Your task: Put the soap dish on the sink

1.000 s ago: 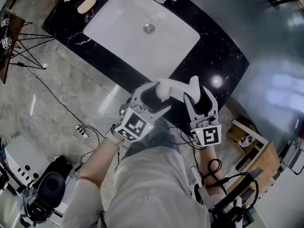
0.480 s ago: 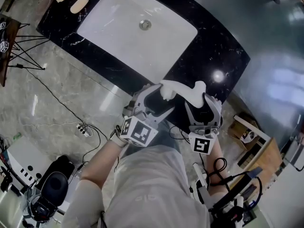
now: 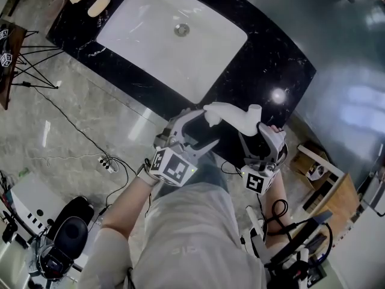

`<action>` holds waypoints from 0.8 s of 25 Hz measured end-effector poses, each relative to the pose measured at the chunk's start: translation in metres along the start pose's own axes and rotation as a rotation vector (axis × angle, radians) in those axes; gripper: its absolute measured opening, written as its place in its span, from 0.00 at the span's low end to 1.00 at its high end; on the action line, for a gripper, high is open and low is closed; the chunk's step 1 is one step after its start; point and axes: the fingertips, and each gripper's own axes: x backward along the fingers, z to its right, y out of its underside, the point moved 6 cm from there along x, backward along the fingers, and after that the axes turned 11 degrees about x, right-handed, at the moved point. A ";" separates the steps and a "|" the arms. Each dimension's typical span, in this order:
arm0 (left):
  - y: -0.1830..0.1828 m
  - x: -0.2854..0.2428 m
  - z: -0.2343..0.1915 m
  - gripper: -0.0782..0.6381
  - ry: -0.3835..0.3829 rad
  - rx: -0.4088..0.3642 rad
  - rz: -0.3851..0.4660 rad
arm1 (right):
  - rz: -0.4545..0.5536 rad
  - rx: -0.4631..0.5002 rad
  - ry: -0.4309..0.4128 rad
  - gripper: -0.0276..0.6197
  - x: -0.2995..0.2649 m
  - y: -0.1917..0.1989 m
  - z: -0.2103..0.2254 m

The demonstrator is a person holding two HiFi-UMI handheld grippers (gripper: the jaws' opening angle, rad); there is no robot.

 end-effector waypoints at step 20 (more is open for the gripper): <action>0.011 -0.007 0.024 0.58 -0.007 0.013 -0.077 | -0.106 0.045 -0.110 0.42 0.036 0.022 -0.036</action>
